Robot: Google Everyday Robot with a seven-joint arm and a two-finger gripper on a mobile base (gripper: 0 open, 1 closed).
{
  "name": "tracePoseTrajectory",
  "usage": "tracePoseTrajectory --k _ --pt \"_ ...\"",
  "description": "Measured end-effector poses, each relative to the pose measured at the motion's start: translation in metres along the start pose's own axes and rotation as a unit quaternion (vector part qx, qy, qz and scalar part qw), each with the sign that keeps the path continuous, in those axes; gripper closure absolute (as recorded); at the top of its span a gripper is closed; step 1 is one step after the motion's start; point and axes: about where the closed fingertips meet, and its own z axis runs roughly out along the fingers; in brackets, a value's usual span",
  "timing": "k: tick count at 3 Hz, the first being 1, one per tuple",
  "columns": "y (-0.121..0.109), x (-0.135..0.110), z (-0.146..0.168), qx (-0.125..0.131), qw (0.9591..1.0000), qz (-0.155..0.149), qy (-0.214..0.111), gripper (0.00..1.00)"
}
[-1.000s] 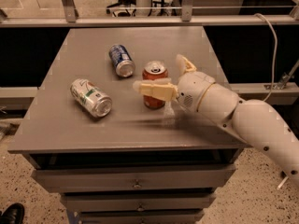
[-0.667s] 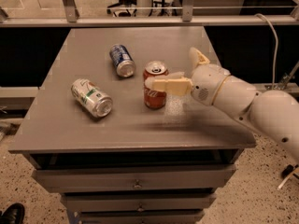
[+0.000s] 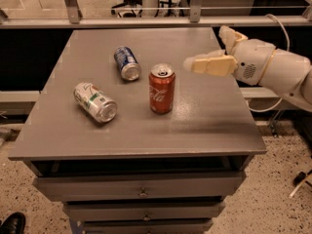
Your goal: Place coke can upright
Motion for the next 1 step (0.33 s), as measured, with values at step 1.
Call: tracePoseTrajectory --k 1 --pt "-0.0039 -0.0055 -0.0073 0.003 1.0 -0.001 -0.004 0.0"
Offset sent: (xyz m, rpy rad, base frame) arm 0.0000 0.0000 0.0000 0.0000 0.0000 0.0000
